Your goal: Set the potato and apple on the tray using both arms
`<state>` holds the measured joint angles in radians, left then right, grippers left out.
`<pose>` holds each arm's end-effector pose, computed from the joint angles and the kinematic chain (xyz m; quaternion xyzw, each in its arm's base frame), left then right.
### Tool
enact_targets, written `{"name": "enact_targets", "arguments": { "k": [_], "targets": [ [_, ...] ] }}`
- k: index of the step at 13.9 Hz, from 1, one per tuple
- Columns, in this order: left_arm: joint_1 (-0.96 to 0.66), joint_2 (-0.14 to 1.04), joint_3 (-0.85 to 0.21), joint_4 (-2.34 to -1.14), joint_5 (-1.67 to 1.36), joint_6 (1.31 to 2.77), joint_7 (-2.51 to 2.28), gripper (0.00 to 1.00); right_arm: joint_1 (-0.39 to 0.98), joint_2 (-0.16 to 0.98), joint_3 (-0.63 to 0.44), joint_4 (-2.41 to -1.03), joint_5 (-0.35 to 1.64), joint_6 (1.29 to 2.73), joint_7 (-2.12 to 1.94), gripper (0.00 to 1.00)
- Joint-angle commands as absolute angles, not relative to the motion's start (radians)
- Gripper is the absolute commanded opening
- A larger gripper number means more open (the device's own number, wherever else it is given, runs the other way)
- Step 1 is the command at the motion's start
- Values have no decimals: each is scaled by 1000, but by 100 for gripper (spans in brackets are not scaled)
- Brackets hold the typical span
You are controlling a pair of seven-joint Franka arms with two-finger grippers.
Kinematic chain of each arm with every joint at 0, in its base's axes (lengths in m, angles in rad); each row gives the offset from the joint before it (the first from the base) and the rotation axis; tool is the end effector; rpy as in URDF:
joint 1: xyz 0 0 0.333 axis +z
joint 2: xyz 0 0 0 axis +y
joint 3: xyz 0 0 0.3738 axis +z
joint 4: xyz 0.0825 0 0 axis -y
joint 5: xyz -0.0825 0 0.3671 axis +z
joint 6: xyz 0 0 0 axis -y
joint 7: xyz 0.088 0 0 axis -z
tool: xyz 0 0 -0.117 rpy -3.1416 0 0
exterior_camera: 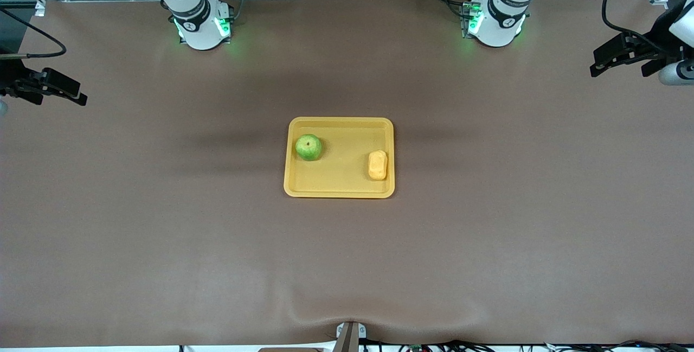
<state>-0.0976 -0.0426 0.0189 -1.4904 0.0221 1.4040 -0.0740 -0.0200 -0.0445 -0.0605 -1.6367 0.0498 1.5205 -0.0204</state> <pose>0.5022 -0.0364 0.7162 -0.9997 0.0008 0.0210 0.0122 0.5127 -0.0362 0.6618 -0.9986 0.0296 0.0345 0.0280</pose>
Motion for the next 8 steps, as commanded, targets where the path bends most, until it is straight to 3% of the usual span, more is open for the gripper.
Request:
{"name": "enact_targets", "arguments": {
  "k": [1,8],
  "targets": [
    [-97,-35,18,-1468,38,1384,-67,100,-25,-86,-52,-1677,44,1529,-15,100],
    [-98,-35,18,-1468,40,1384,-72,100,-3,-87,-54,-1683,44,1548,-17,100]
  ]
}}
